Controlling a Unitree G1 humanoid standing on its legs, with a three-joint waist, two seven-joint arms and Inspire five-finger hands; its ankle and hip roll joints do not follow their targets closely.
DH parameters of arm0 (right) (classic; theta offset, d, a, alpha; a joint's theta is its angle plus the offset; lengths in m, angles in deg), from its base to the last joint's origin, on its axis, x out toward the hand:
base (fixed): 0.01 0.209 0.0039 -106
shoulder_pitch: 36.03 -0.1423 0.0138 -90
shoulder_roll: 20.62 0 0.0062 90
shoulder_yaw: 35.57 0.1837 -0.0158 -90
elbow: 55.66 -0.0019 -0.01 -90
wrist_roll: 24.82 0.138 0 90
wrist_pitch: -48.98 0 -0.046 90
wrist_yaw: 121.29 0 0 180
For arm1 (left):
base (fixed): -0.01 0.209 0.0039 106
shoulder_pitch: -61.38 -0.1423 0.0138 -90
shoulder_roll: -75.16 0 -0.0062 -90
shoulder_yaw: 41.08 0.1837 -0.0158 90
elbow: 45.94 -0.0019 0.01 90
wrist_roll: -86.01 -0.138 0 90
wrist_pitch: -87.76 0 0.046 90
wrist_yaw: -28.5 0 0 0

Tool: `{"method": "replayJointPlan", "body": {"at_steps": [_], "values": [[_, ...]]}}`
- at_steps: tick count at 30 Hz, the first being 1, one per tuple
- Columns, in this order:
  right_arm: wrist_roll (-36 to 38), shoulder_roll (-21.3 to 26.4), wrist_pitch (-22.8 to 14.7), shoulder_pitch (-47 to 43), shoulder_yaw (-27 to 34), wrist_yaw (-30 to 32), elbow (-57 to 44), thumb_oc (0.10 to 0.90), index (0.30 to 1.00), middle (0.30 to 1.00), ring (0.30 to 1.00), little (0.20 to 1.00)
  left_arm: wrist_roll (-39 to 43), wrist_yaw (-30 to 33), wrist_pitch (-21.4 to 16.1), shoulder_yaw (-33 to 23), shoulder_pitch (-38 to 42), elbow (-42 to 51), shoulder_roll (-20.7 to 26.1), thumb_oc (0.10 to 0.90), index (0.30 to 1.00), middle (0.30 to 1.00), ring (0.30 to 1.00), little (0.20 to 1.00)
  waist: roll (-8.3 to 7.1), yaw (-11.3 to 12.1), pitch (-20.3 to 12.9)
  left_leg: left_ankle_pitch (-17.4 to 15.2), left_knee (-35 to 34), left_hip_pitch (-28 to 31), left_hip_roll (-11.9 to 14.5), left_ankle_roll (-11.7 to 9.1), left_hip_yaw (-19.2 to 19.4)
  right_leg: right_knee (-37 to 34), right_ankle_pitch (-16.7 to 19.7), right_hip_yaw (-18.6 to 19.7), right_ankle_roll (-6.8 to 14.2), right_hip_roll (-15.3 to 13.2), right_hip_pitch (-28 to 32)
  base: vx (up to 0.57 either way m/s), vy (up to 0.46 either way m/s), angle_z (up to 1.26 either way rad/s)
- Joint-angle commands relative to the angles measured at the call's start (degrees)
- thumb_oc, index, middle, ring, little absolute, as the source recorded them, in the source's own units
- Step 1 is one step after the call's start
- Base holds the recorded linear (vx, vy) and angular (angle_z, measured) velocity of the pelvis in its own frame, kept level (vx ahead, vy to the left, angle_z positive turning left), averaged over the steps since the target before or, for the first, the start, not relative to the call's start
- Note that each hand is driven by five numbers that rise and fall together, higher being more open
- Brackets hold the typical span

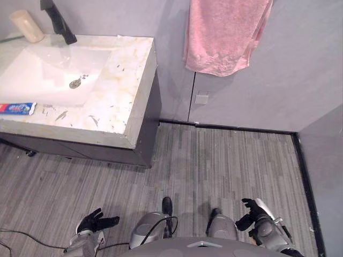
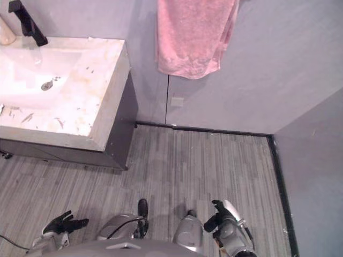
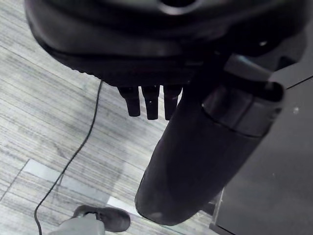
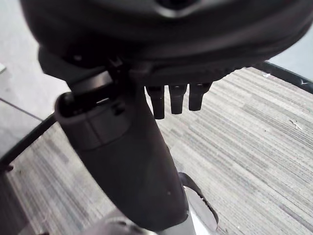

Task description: Organize the bathroom.

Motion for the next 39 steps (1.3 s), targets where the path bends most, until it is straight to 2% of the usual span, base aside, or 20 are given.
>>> {"method": "replayJointPlan", "body": {"at_steps": [1,7,10,15,16,18,19,21,24,25,26,28,30,31,32,34,35,36,38,39], "values": [[1.2,0.4,-2.4,-3.0,-1.7,1.5,-2.7,0.800,0.900,0.900,0.900,0.900,0.9,2.4,1.4,1.1,-3.1,2.7,2.5,0.800,0.900,0.900,0.900,0.900,-1.57,1.9,-3.3,-7.7,6.1,2.6,1.7,-2.8,-2.0,-10.0,4.7,-3.2,0.5,1.0,2.4,-0.01,-0.136,0.26],[3.5,0.6,-1.0,-2.8,-0.9,1.7,-3.6,0.800,0.900,0.900,0.900,0.900,1.7,2.6,1.5,1.0,-3.5,3.6,1.9,0.800,0.900,0.900,0.900,0.900,-2.50,2.8,-3.8,-7.0,8.1,0.1,2.8,-4.8,-2.9,-13.3,3.7,-4.2,-1.4,3.4,5.2,-0.04,-0.131,0.02],[4.3,0.7,-1.1,-3.4,-1.3,1.6,-2.9,0.800,0.900,0.900,0.900,0.900,4.0,2.8,-0.5,-0.6,-4.8,3.9,0.7,0.800,0.900,0.900,0.900,0.900,-3.53,4.3,-2.7,-7.4,16.0,-2.9,2.6,-5.1,-8.1,-13.0,3.2,-2.0,-2.5,3.6,6.1,-0.06,-0.015,0.14],[5.3,-0.3,-1.6,-3.9,-0.8,1.5,-1.5,0.800,0.900,0.900,0.900,0.900,2.9,2.4,-2.0,-1.9,-5.8,3.0,0.2,0.800,0.900,0.900,0.900,0.900,-3.89,3.7,-2.9,2.0,19.7,-3.2,14.1,-6.9,-7.7,-11.5,2.2,-0.2,-3.6,2.6,6.2,-0.08,0.161,-0.21],[5.7,-0.3,-1.3,-3.6,-0.4,1.7,-1.5,0.800,0.900,0.900,0.900,0.900,2.9,2.2,-1.9,-1.7,-5.5,2.7,0.2,0.800,0.900,0.900,0.900,0.900,-3.67,2.9,-3.3,5.1,16.7,-1.8,17.8,-7.5,-8.0,-10.1,1.4,0.0,-3.5,1.4,5.5,-0.06,0.346,0.25],[5.7,0.1,-1.2,-3.4,0.2,1.6,-0.8,0.800,0.900,0.900,0.900,0.900,2.5,1.7,-2.3,-1.5,-5.2,1.5,-0.3,0.800,0.900,0.900,0.900,0.900,-2.80,2.2,-3.8,7.8,12.0,0.0,20.4,-8.7,-8.9,-8.6,0.9,0.3,-3.0,-0.2,4.5,-0.05,0.550,0.39],[5.1,0.9,-1.8,-3.4,1.1,1.2,0.4,0.800,0.900,0.900,0.900,0.900,2.6,1.1,-3.3,-1.3,-4.9,-0.4,-1.2,0.800,0.900,0.900,0.900,0.900,-1.36,1.5,-4.0,8.7,7.3,1.2,21.0,-9.9,-10.0,-7.2,0.9,1.8,-1.8,-2.4,2.9,-0.11,0.756,0.36],[4.3,1.7,-2.5,-3.8,2.5,0.9,1.6,0.800,0.900,0.900,0.900,0.900,1.7,0.8,-4.3,-0.9,-4.1,-2.1,-2.4,0.800,0.900,0.900,0.900,0.900,-0.25,0.3,-4.0,5.6,6.9,1.2,19.7,-10.7,-7.7,-6.5,2.1,2.4,0.3,-5.1,1.3,-0.11,0.457,0.15],[4.2,1.9,-2.7,-3.9,2.8,1.0,1.8,0.800,0.900,0.900,0.900,0.900,1.4,0.8,-4.3,-0.8,-3.7,-2.4,-2.7,0.800,0.900,0.900,0.900,0.900,0.05,0.0,-3.9,4.2,6.4,1.5,19.3,-10.9,-6.4,-6.4,2.5,2.3,0.9,-5.8,1.1,-0.08,0.232,0.23],[4.1,1.9,-3.3,-3.3,4.3,2.0,1.9,0.800,0.900,0.900,0.900,0.900,0.7,1.4,-2.3,0.3,-1.8,-2.5,-2.1,0.800,0.900,0.900,0.900,0.900,0.53,-1.4,-3.8,-2.1,6.9,2.1,16.2,-11.1,0.3,-7.5,5.7,-0.6,4.6,-10.6,1.1,-0.19,0.586,0.25],[4.0,1.9,-3.6,-3.1,4.5,2.6,2.0,0.800,0.900,0.900,0.900,0.900,1.4,1.3,-1.8,1.0,-1.0,-2.4,-1.3,0.800,0.900,0.900,0.900,0.900,0.21,-1.6,-3.4,-5.5,9.7,1.1,13.6,-10.2,0.0,-9.0,7.3,0.0,5.9,-12.5,2.0,-0.21,0.658,0.39],[3.7,1.9,-3.9,-3.1,4.5,2.8,2.3,0.800,0.900,0.900,0.900,0.900,1.3,1.4,-1.7,1.1,-0.8,-2.5,-1.2,0.800,0.900,0.900,0.900,0.900,0.12,-1.6,-3.2,-6.5,10.4,1.0,12.9,-9.6,0.2,-9.8,7.8,0.0,6.2,-13.1,2.6,-0.07,0.261,0.35],[2.4,1.3,-3.8,-2.9,3.8,3.8,1.9,0.800,0.900,0.900,0.900,0.900,0.0,0.9,-1.6,1.5,-1.0,-1.9,-0.1,0.800,0.900,0.900,0.900,0.900,-0.81,-0.6,-2.3,-10.2,11.8,2.1,8.3,-7.0,0.2,-12.2,14.4,-1.2,7.3,-17.6,2.4,-0.12,0.390,0.09],[2.1,0.8,-3.2,-3.5,3.1,4.0,1.8,0.800,0.900,0.900,0.900,0.900,-1.0,0.8,-2.0,1.2,-1.9,-1.7,0.3,0.800,0.900,0.900,0.900,0.900,-1.09,0.6,-2.2,-11.0,10.5,3.9,7.4,-6.2,2.5,-12.5,17.1,-5.0,7.6,-19.5,1.3,-0.14,0.377,-0.65],[1.8,0.6,-2.8,-4.1,2.6,3.8,1.8,0.800,0.900,0.900,0.900,0.900,-0.8,0.7,-2.6,0.7,-2.4,-1.8,0.4,0.800,0.900,0.900,0.900,0.900,-1.01,1.2,-2.3,-10.8,9.5,4.8,7.5,-5.8,4.3,-11.5,17.0,-7.1,7.6,-19.2,0.6,-0.12,0.297,-0.97],[1.4,0.4,-2.5,-4.1,1.9,3.2,1.2,0.800,0.900,0.900,0.900,0.900,-1.1,1.1,-2.7,-0.1,-2.4,-1.8,1.0,0.800,0.900,0.900,0.900,0.900,-0.72,1.2,-2.9,-10.0,7.7,5.5,7.3,-4.5,5.8,-8.0,14.2,-6.9,6.5,-15.4,-0.2,-0.06,0.148,-0.75],[1.4,0.4,-2.5,-4.1,1.9,3.2,1.2,0.800,0.900,0.900,0.900,0.900,-1.1,1.1,-2.7,-0.1,-2.4,-1.8,1.0,0.800,0.900,0.900,0.900,0.900,-0.72,1.2,-2.9,-10.0,7.7,5.5,7.3,-4.5,5.8,-8.0,14.2,-6.9,6.5,-15.4,-0.2,0.00,0.054,-0.55],[1.8,0.3,-2.9,-3.6,1.5,3.2,1.2,0.800,0.900,0.900,0.900,0.900,-1.2,1.6,-2.1,-0.2,-2.1,-1.7,1.5,0.800,0.900,0.900,0.900,0.900,-0.72,0.8,-3.6,-9.3,6.7,5.6,6.8,-3.8,5.8,-6.4,11.7,-6.4,5.7,-11.8,-0.1,0.00,0.030,-0.33],[1.8,0.3,-2.9,-3.6,1.5,3.2,1.2,0.800,0.900,0.900,0.900,0.900,-1.2,1.6,-2.1,-0.2,-2.1,-1.7,1.5,0.800,0.900,0.900,0.900,0.900,-0.72,0.8,-3.6,-9.3,6.7,5.6,6.8,-3.8,5.8,-6.4,11.7,-6.4,5.7,-11.8,-0.1,0.03,0.014,-0.22],[2.6,0.0,-3.8,-2.9,1.2,3.2,1.7,0.800,0.900,0.900,0.900,0.900,-1.2,2.4,-0.9,0.1,-1.8,-1.0,2.3,0.800,0.900,0.900,0.900,0.900,-1.10,0.1,-4.4,-8.6,4.8,6.2,5.9,-3.6,5.3,-6.1,9.0,-6.0,4.3,-4.9,-0.4,0.11,-0.132,-0.09]]}}
